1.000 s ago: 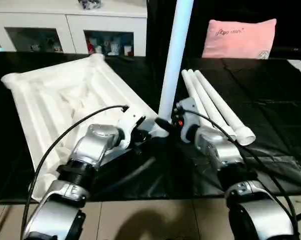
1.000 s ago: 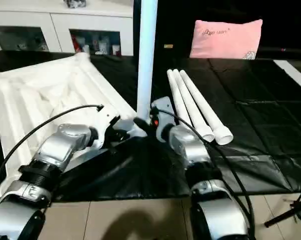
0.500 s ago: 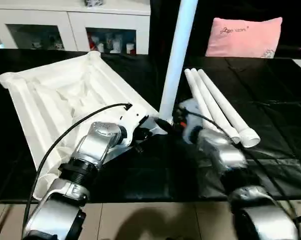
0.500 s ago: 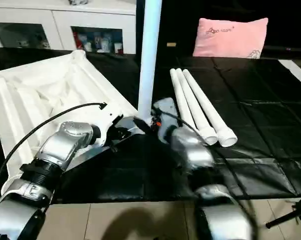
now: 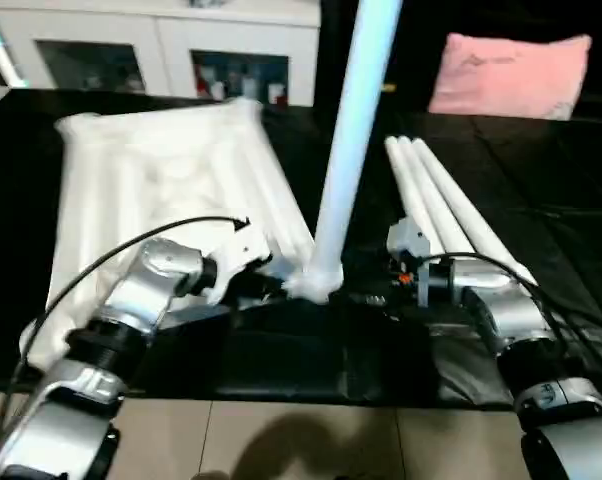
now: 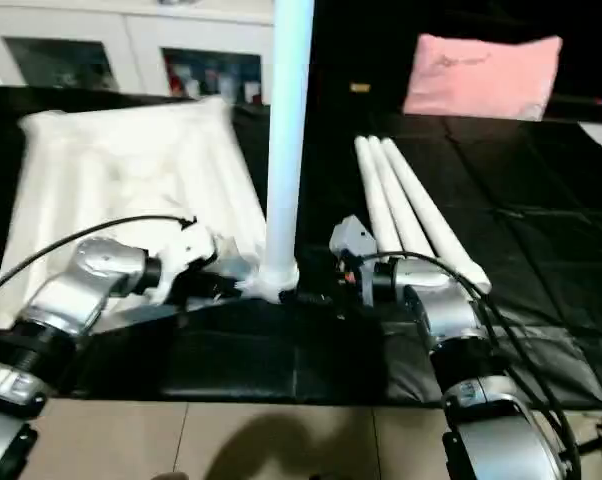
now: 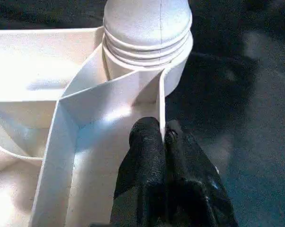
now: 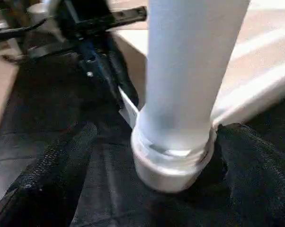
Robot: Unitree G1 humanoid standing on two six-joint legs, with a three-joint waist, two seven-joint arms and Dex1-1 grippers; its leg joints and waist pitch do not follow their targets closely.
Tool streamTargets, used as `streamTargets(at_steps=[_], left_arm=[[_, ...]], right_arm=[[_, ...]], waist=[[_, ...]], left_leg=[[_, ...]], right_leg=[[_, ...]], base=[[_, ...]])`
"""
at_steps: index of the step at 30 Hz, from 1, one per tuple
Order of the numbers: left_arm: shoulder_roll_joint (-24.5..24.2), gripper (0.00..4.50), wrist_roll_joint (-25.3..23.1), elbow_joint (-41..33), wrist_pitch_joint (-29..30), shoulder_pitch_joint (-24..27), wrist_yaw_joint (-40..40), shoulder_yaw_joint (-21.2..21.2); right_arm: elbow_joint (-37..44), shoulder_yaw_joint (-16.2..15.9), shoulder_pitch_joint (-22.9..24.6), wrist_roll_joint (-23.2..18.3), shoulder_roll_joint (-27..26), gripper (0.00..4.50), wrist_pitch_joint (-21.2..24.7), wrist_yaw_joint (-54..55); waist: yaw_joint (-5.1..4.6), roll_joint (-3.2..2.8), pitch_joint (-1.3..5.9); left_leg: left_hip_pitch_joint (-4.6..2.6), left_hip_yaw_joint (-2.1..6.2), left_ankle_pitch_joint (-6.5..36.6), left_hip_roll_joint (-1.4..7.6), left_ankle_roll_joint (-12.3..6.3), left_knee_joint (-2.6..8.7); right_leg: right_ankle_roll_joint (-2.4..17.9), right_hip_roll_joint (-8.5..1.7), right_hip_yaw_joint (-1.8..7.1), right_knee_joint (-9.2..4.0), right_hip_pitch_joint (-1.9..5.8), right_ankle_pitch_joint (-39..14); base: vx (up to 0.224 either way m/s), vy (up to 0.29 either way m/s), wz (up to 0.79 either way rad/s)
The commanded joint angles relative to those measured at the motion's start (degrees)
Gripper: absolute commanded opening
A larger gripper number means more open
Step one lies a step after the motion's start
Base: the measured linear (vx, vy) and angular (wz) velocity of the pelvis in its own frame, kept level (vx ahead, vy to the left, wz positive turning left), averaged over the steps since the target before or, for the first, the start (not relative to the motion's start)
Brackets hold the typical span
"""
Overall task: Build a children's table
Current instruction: Rotate leg to tighten
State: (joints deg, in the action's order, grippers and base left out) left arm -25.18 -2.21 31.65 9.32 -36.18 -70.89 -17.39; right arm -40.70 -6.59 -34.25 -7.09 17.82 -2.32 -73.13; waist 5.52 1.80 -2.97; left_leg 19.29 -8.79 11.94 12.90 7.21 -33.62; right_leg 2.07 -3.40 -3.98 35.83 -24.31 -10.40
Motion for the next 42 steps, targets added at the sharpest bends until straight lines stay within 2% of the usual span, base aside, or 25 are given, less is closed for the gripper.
streamTargets(at_steps=[1, 5, 9, 12, 27, 34, 37, 38, 39, 40, 42], left_arm=[[-0.2, 0.00, -0.2, -0.8, -2.1, 0.1, -4.5, -2.5], [-1.3, 0.00, -0.4, -1.1, -3.8, 0.2, -7.7, -3.7], [-1.7, 0.00, 0.4, -1.6, -4.6, 0.2, -10.1, -4.6], [-1.6, 0.00, 0.5, -1.9, -5.0, 0.1, -11.0, -4.9], [-1.2, 0.00, 0.8, -2.5, -5.3, 0.5, -11.9, -5.2], [-1.4, 0.00, 0.8, -2.5, -5.0, 1.0, -11.8, -5.0], [-0.8, 0.00, 1.2, -2.8, -2.0, 1.4, -9.5, -4.0], [0.2, 0.00, 1.7, -3.1, 0.7, 1.7, -6.9, -2.8], [0.9, 0.00, 1.8, -3.7, 2.6, 1.9, -5.2, -2.2], [0.9, 0.00, 1.8, -3.7, 2.6, 1.9, -5.2, -2.2], [2.9, 0.00, 1.6, -4.1, 5.9, 1.8, 0.4, -0.5]], right_arm=[[0.2, -1.0, -1.5, -0.2, 0.9, 4.32, -1.4, -2.8], [-1.3, -3.4, -2.2, 1.5, 0.9, 4.32, -3.8, -3.9], [-2.7, -4.0, -2.8, 1.8, 0.1, 4.32, -5.0, -5.6], [-4.5, -4.5, -3.4, 2.8, -0.4, 3.98, -7.1, -5.3], [-7.0, -4.6, -4.0, 1.9, -0.1, 2.78, -8.1, -8.5], [-6.1, -4.8, -2.9, 1.6, -0.4, 2.65, -7.7, -9.1], [-5.0, -4.2, -1.6, 0.8, -1.4, 2.64, -4.9, -6.9], [-4.8, -3.7, -0.9, 1.1, -2.3, 2.64, -2.5, -3.5], [-4.8, -3.6, -0.4, 1.6, -3.0, 2.63, -1.6, -0.8], [-4.8, -3.6, -0.4, 1.6, -3.0, 2.63, -1.6, -0.8], [-6.0, -2.6, -0.1, 2.4, -5.1, 2.63, 1.4, 6.4]], waist=[[-0.09, -0.28, 3.81], [-0.07, -0.21, 3.84], [0.10, -0.13, 3.88], [0.16, -0.13, 3.91], [0.41, -0.08, 3.99], [0.47, -0.36, 4.08], [0.47, -0.41, 4.08], [0.54, -0.53, 3.97], [0.49, -0.46, 3.76], [0.39, -0.71, 3.67], [-0.20, -0.39, 3.35]], left_leg=[[0.57, -1.17, 4.8, 0.27, -4.96, 3.34], [0.62, -1.16, 4.7, 0.14, -4.22, 3.33], [0.63, -1.20, 4.6, 0.16, -4.07, 3.34], [0.67, -1.18, 4.5, 0.21, -3.95, 3.33], [0.62, -1.20, 4.1, 0.19, -4.26, 3.21], [0.68, -1.14, 3.7, 0.14, -4.16, 3.16], [0.63, -1.17, 3.5, 0.17, -4.11, 3.17], [0.62, -1.13, 4.0, 0.14, -3.96, 3.22], [0.56, -1.10, 5.2, 0.18, -3.50, 3.40], [0.44, -1.13, 6.3, 0.19, -3.11, 3.46], [0.22, -1.02, 9.4, 0.04, -1.49, 3.74]], right_leg=[[14.4, -3.73, 2.67, -3.49, 4.31, -3.9], [14.2, -3.78, 2.70, -3.45, 4.38, -3.9], [14.1, -3.75, 2.73, -3.38, 4.42, -3.9], [14.2, -3.81, 2.73, -3.28, 4.40, -3.8], [14.5, -3.67, 2.68, -3.11, 4.46, -2.7], [14.7, -3.59, 2.66, -2.98, 4.56, -1.5], [14.9, -3.53, 2.70, -2.92, 4.60, -0.6], [14.7, -3.55, 2.67, -3.03, 4.60, -1.4], [14.4, -3.61, 2.60, -3.35, 4.53, -3.4], [14.1, -3.62, 2.62, -3.52, 4.43, -5.2], [11.9, -3.75, 2.68, -4.45, 4.40, -13.7]], base=[[0.000, 0.000, 0.00], [0.000, 0.000, 0.00], [0.000, 0.000, 0.00], [0.000, 0.000, 0.00], [0.000, 0.000, 0.00], [0.000, 0.000, 0.00], [0.000, 0.000, 0.00], [0.000, 0.000, 0.00], [0.000, 0.000, 0.00], [0.000, 0.000, 0.00], [0.000, 0.000, 0.00]])
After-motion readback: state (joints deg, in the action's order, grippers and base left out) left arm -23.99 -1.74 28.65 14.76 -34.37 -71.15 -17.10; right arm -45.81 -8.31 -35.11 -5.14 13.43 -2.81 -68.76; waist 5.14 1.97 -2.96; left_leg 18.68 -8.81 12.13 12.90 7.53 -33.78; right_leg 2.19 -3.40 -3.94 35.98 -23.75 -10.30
